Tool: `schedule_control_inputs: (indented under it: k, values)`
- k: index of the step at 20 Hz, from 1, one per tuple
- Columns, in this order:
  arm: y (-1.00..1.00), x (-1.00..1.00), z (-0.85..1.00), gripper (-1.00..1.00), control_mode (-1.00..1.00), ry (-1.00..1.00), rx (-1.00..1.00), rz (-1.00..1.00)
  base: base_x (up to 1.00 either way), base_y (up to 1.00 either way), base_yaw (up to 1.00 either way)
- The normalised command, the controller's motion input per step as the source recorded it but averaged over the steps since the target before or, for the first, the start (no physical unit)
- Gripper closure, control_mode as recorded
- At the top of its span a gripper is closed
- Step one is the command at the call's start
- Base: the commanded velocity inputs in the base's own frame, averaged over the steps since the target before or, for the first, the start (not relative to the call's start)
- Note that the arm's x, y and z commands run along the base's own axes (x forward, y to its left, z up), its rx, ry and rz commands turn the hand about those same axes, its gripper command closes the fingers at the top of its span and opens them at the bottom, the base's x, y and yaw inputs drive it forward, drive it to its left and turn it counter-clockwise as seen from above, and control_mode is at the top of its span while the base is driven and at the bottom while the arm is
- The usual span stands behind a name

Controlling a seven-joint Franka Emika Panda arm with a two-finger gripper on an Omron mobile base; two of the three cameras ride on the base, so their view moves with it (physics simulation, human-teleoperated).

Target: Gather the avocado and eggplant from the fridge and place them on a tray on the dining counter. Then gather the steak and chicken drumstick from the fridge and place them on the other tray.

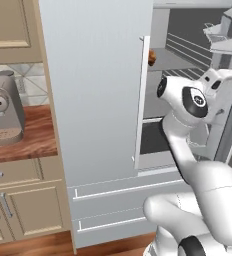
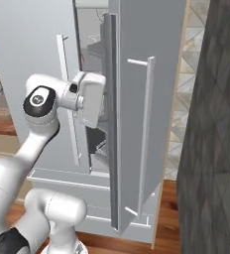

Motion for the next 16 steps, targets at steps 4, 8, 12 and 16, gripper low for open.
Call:
schedule_control_inputs:
  k: [4,8,12,16]
  values:
    - [-0.89,-0.5,0.0,-1.0,-1.0,0.01,0.0,-0.19,0.0,0.0,0.0]
    - [-0.99,-0.4,0.0,-1.0,-1.0,0.02,0.0,-0.16,0.0,0.0,0.0]
    - [-1.0,-0.07,0.0,-1.0,-1.0,0.02,0.0,-0.09,0.0,0.0,0.0]
    - [-1.0,0.04,0.0,-1.0,-1.0,0.0,0.0,-0.01,0.0,0.0,0.0]
